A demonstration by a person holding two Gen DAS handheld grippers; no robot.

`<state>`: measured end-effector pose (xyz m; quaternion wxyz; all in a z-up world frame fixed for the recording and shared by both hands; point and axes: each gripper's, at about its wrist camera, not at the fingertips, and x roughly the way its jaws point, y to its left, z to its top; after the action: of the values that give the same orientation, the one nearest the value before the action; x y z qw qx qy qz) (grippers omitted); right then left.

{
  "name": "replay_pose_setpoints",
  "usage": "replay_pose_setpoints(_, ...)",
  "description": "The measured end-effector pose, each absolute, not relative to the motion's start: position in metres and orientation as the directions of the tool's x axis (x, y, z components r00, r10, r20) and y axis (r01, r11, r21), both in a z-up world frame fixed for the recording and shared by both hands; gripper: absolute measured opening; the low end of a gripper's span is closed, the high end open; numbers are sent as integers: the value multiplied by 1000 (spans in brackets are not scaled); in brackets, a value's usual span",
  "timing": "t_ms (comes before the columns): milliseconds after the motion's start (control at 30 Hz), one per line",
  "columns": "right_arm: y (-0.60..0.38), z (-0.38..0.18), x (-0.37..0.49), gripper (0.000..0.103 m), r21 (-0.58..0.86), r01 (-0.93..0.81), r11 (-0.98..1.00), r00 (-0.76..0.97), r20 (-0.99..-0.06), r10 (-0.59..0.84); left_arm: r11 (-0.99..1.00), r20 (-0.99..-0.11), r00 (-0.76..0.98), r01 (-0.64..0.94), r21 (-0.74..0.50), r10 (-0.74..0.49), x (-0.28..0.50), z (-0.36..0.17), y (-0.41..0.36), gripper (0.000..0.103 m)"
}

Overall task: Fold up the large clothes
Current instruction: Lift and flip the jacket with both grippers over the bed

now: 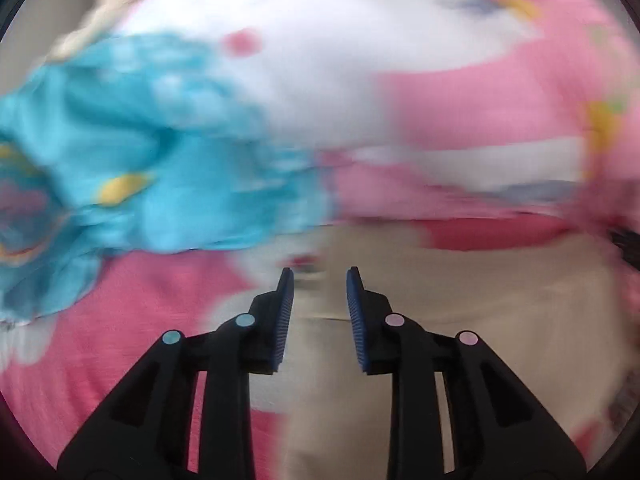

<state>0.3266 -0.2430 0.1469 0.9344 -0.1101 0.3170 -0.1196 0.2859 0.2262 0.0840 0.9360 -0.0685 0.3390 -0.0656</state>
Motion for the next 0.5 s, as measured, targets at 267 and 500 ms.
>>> replay_pose_setpoints(267, -279, 89, 365, 43, -94, 192, 977, 637, -746, -197, 754, -609, 678, -123, -645, -411, 311, 1, 279, 4)
replay_pose_setpoints(500, -244, 158, 258, 51, -262, -112, 959, 782, -618, -78, 943, -677, 705, 329, 46, -213, 192, 88, 196, 72)
